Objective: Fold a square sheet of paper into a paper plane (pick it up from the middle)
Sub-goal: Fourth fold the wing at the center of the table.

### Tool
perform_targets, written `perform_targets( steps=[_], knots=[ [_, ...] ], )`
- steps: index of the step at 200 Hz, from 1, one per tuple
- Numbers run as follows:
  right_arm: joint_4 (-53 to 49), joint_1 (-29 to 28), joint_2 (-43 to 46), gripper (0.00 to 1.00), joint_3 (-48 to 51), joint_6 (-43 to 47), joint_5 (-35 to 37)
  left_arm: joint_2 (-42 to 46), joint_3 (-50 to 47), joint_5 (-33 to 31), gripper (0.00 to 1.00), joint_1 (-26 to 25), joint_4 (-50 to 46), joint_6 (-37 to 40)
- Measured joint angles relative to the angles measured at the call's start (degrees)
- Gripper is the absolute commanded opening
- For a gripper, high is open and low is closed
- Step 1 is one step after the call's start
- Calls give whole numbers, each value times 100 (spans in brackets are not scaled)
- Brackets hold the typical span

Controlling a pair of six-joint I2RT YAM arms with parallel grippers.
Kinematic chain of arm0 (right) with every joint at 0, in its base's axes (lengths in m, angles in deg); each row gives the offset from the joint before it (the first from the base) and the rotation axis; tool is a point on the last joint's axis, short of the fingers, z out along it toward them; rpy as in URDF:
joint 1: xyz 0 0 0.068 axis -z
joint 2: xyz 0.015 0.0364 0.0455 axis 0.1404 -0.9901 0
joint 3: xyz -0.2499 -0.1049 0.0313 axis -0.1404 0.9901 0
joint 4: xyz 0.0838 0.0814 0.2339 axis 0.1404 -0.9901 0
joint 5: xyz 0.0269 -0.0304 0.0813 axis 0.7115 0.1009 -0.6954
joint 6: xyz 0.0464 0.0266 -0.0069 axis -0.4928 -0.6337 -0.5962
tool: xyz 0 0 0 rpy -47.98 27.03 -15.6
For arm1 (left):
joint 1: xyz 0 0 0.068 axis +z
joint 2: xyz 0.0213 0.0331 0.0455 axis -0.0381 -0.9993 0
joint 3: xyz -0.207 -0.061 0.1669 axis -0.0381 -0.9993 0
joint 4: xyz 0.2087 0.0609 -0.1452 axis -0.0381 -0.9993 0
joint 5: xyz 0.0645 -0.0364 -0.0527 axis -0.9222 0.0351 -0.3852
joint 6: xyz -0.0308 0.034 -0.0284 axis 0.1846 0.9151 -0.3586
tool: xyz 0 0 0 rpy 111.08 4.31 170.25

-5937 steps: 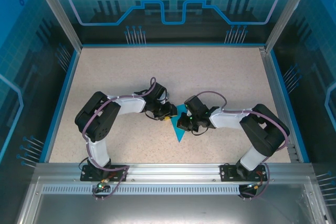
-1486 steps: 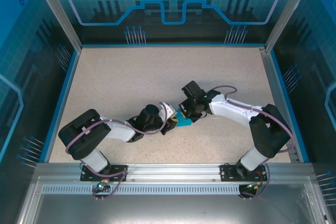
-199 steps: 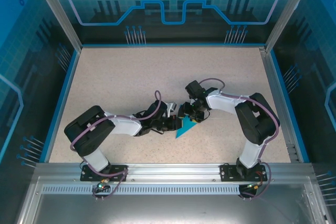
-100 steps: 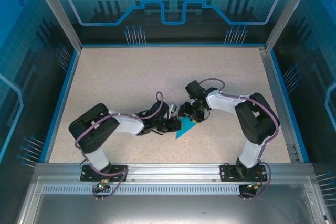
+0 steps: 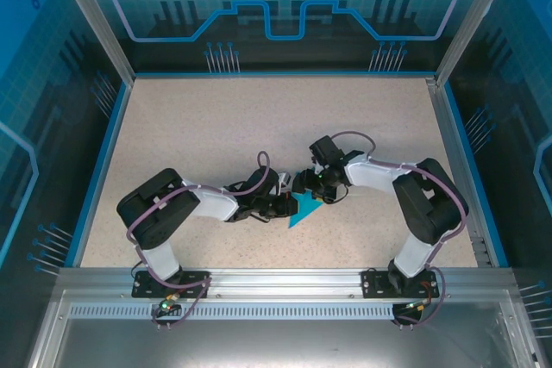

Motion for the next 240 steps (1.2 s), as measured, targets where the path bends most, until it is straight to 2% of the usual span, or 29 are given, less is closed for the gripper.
perform_targets(
  steps=[55, 113, 176, 240],
  knots=[
    [188, 90, 63, 57, 177, 37, -83, 0, 26, 2, 8, -4, -57, 2],
    [-208, 116, -179, 49, -92, -35, -22, 153, 26, 0, 14, -4, -151, -2],
    [-393, 129, -289, 49, -181, -74, -17, 1078, -42, -398, 15, 50, -275, -66],
    [-649, 131, -426, 50, -393, -96, -22, 898, -101, -446, 11, 68, -313, -175]
  ],
)
